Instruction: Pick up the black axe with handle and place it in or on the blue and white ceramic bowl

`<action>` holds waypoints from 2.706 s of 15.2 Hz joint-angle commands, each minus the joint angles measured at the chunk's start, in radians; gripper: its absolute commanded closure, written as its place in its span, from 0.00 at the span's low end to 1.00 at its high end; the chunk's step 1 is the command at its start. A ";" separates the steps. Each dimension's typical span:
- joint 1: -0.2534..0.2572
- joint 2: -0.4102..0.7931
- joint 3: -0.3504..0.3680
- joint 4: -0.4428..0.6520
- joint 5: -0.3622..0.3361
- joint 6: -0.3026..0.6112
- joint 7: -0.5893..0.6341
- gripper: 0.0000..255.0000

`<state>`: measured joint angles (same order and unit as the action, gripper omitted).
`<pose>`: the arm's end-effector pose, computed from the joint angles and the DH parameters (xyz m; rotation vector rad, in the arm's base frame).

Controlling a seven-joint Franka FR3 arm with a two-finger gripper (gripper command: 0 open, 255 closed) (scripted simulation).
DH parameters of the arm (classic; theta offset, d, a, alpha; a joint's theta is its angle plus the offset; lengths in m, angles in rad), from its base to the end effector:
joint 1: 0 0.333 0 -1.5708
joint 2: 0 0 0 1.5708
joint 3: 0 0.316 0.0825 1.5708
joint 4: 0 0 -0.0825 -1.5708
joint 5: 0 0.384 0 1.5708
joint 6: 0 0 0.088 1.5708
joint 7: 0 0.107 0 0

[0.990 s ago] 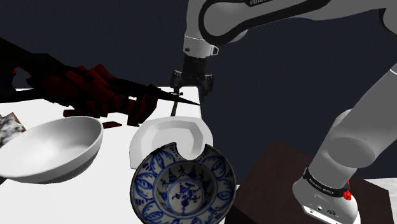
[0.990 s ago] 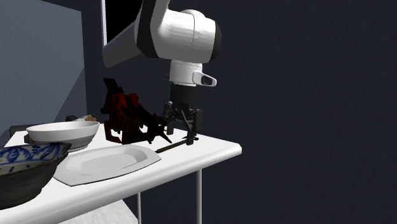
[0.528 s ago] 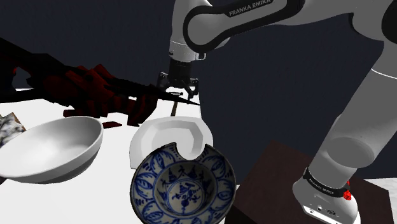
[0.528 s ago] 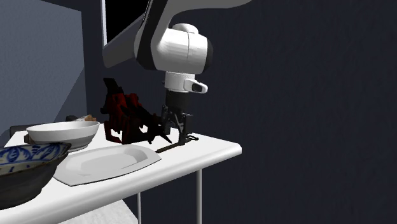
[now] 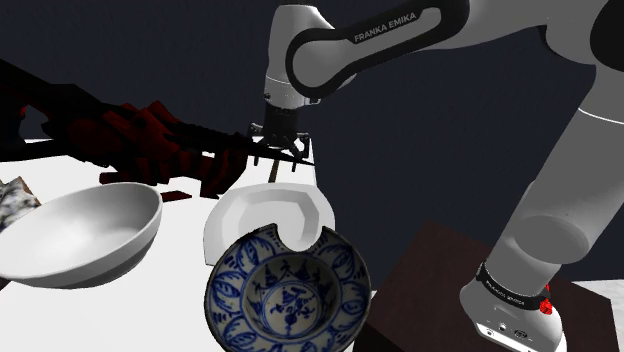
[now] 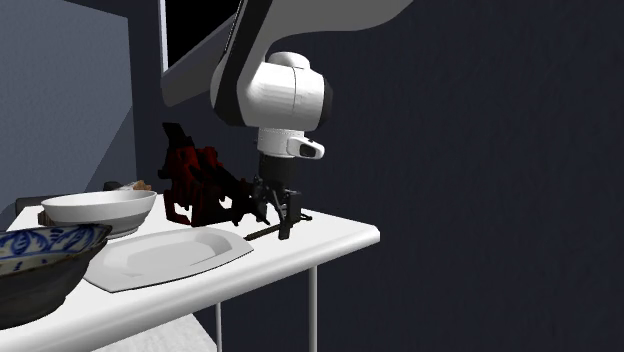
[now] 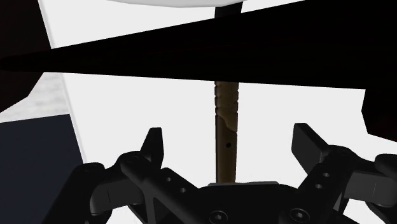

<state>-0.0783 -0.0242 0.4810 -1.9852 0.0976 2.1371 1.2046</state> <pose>0.5196 0.2277 0.4898 -2.7014 1.2166 -0.0981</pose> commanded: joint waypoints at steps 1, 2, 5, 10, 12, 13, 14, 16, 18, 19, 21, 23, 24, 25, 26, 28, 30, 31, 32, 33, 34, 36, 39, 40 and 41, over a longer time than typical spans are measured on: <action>0.000 0.001 0.000 0.000 0.000 0.001 0.000 0.00; 0.000 0.001 0.000 0.000 0.000 0.001 0.000 0.00; 0.000 0.001 0.000 0.000 0.000 0.001 0.000 1.00; 0.000 -0.003 0.000 -0.003 0.002 0.001 0.000 1.00; 0.000 -0.003 0.000 -0.004 0.002 0.001 -0.001 1.00; 0.000 -0.003 0.000 -0.005 0.002 0.002 0.000 1.00; 0.000 0.001 0.000 0.000 0.000 0.001 0.000 1.00; -0.001 -0.006 -0.001 0.020 0.002 -0.025 0.000 1.00; -0.001 -0.011 -0.002 0.042 0.003 -0.052 0.000 1.00; -0.002 -0.013 -0.002 0.053 0.004 -0.065 0.001 1.00; -0.002 -0.017 -0.003 0.076 0.005 -0.092 0.001 1.00; -0.003 -0.020 -0.004 0.100 0.005 -0.118 0.002 1.00; -0.003 -0.021 -0.005 0.113 0.005 -0.131 0.003 1.00; -0.003 -0.022 -0.005 0.125 0.005 -0.145 0.004 1.00; -0.004 -0.022 -0.005 0.138 0.005 -0.158 0.005 1.00; -0.004 -0.023 -0.006 0.165 0.004 -0.185 0.007 1.00; -0.004 -0.022 -0.006 0.192 0.003 -0.212 0.009 1.00; -0.005 -0.021 -0.006 0.206 0.002 -0.225 0.010 1.00; -0.005 -0.020 -0.006 0.221 0.001 -0.239 0.011 1.00; -0.005 -0.019 -0.006 0.235 0.000 -0.252 0.013 1.00; -0.005 -0.018 -0.006 0.250 -0.001 -0.266 0.014 1.00; -0.005 -0.014 -0.006 0.281 -0.004 -0.293 0.017 1.00; -0.004 -0.006 -0.005 0.330 -0.009 -0.335 0.023 1.00; -0.004 -0.003 -0.005 0.347 -0.010 -0.349 0.025 1.00; -0.004 0.000 -0.005 0.364 -0.012 -0.363 0.027 1.00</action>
<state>-0.0816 -0.0273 0.4769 -1.6399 0.0870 1.7903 1.2314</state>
